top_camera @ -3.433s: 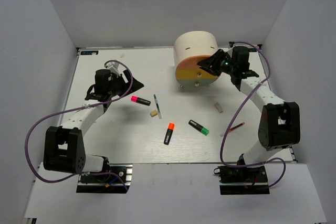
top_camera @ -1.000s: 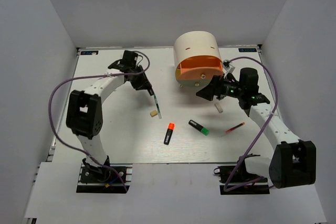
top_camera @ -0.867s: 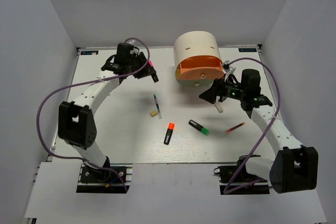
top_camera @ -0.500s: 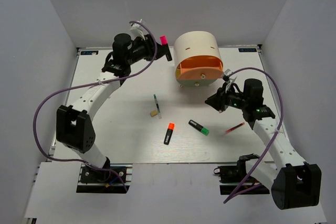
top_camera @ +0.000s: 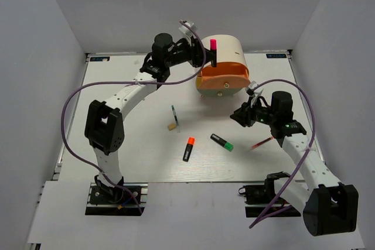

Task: Sort the stationery into containers
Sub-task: Place the stationery in the drawer.

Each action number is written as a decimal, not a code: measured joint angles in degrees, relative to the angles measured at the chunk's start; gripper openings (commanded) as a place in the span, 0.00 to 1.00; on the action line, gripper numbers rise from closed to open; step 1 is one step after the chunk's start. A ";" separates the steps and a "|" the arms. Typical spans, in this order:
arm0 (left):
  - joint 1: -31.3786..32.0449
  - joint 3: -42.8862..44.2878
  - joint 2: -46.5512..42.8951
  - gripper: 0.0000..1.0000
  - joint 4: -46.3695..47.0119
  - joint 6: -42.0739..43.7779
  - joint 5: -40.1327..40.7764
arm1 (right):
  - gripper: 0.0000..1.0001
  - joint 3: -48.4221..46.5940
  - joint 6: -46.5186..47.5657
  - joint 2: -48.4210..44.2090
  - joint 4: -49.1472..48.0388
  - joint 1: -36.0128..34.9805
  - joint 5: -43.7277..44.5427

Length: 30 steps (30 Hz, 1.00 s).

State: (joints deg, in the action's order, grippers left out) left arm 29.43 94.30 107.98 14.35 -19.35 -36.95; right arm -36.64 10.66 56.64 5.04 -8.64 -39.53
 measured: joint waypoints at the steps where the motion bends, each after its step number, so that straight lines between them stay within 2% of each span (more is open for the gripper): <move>1: 0.48 0.17 0.20 0.34 -0.35 0.74 -0.02 | 0.41 0.28 0.13 -0.04 0.02 0.00 0.15; 8: 3.96 1.18 0.87 0.44 -4.57 6.45 1.51 | 0.54 1.20 0.46 -0.13 -0.04 0.00 0.87; 19: 7.50 7.56 5.09 0.66 -13.40 16.39 8.61 | 0.60 1.75 0.92 -0.50 -0.50 0.00 1.88; 26: 8.07 8.37 5.09 0.71 -15.80 19.15 11.30 | 0.61 1.99 1.03 -0.52 -0.55 0.00 2.01; 28: 8.07 9.35 4.96 0.78 -16.11 19.08 12.20 | 0.53 2.12 1.95 -0.52 -0.57 0.00 2.01; 30: 7.98 9.70 4.02 0.84 -16.22 17.77 12.81 | 0.51 2.58 4.42 -0.31 -0.57 -0.07 1.75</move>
State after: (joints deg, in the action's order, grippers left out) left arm 37.41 104.01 112.01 -1.87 -1.58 -24.14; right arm -34.06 15.07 56.34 4.47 -8.71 -37.78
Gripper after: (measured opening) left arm 0.796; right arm 0.522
